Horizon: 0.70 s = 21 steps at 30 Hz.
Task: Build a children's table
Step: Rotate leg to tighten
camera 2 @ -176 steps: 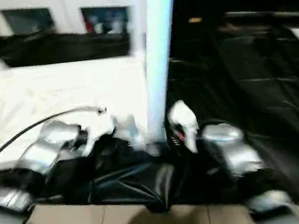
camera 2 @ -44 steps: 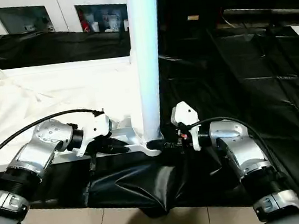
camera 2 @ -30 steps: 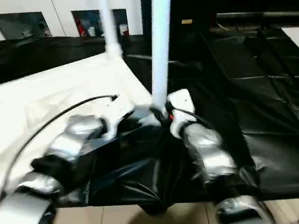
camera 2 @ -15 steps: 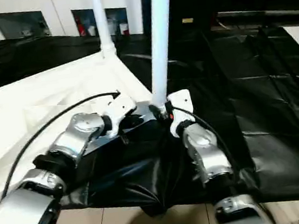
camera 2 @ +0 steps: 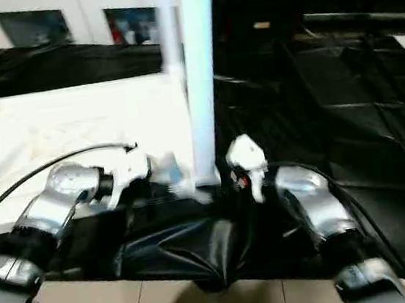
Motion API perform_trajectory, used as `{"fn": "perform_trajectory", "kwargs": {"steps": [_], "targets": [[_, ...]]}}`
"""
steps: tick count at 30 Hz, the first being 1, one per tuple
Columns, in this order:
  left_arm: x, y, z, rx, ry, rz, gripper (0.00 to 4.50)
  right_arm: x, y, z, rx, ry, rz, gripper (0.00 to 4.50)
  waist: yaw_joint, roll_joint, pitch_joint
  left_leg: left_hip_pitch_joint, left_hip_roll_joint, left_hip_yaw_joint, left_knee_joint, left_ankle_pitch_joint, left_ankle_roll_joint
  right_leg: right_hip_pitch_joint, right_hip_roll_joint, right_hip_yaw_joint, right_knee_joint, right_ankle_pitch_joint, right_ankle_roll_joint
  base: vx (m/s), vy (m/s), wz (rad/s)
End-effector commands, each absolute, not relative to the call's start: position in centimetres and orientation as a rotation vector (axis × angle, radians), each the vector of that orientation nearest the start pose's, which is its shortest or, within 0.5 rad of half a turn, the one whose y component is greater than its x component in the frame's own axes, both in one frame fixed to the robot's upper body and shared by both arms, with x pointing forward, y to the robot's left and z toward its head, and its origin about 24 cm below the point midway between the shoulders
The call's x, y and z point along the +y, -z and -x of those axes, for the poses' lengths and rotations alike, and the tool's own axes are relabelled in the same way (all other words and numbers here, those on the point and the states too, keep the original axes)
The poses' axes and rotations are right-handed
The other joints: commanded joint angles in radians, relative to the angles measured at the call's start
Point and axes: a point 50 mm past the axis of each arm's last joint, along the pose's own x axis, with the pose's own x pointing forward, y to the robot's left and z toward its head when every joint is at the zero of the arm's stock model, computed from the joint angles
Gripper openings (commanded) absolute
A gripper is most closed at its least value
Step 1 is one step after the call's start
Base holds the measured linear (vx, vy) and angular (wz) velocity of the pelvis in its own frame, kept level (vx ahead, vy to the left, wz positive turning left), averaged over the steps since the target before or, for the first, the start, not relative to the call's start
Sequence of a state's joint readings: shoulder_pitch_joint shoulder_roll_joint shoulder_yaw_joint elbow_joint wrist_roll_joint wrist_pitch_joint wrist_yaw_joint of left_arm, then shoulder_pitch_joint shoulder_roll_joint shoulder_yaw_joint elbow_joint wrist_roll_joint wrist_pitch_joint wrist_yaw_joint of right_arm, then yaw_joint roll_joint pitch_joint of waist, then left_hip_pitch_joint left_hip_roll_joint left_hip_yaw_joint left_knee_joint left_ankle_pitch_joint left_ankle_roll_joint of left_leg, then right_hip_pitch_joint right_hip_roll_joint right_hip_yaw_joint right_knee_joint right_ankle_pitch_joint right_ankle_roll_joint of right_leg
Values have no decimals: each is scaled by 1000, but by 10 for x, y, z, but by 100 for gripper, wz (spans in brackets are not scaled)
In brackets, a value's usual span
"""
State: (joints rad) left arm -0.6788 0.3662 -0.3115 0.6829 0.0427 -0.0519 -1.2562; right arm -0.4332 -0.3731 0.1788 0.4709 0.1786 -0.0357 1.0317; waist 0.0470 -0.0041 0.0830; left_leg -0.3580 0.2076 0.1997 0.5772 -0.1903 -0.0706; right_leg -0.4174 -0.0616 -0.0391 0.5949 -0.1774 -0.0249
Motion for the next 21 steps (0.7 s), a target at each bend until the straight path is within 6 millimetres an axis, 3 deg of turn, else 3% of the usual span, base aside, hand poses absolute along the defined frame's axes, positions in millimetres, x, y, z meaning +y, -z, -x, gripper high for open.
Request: {"fn": "perform_trajectory", "kwargs": {"steps": [1, 4, 7, 13, 21], "targets": [[117, -57, -316, 382, 1520, -481, 0, -147, -55, -298, 184, -1210, 225, 316, -1, -13, -62, 6, 28, -3, -56, -148, 106, 57, -62, 39, -57, -130, -260, 0, 0, 0], [117, -57, -316, 379, 1520, -481, 0, -146, -51, -293, 210, -1259, 234, 316, 1, -15, -59, 6, 25, -4, -58, -166, 89, 54, -65, 41, -65, -203, -229, 0, 0, 0], [118, -60, -316, 374, 1520, -483, 0, -147, -48, -292, 223, -1273, 232, 316, 2, -16, -61, 4, 25, -7, -58, -146, 85, 56, -67, 41, -63, -209, -217, 0, 0, 0], [118, -62, -316, 371, 1517, -488, 0, -147, -50, -293, 219, -1267, 195, 273, 2, -14, -65, 2, 23, -5, -54, -105, 103, 58, -63, 39, -55, -121, -238, 0, 0, 0], [119, -62, -316, 377, 1513, -488, 0, -146, -45, -290, 228, -1252, 191, 254, 2, -12, -64, 3, 23, -6, -55, -121, 95, 57, -63, 39, -57, -144, -232, 0, 0, 0]]}}
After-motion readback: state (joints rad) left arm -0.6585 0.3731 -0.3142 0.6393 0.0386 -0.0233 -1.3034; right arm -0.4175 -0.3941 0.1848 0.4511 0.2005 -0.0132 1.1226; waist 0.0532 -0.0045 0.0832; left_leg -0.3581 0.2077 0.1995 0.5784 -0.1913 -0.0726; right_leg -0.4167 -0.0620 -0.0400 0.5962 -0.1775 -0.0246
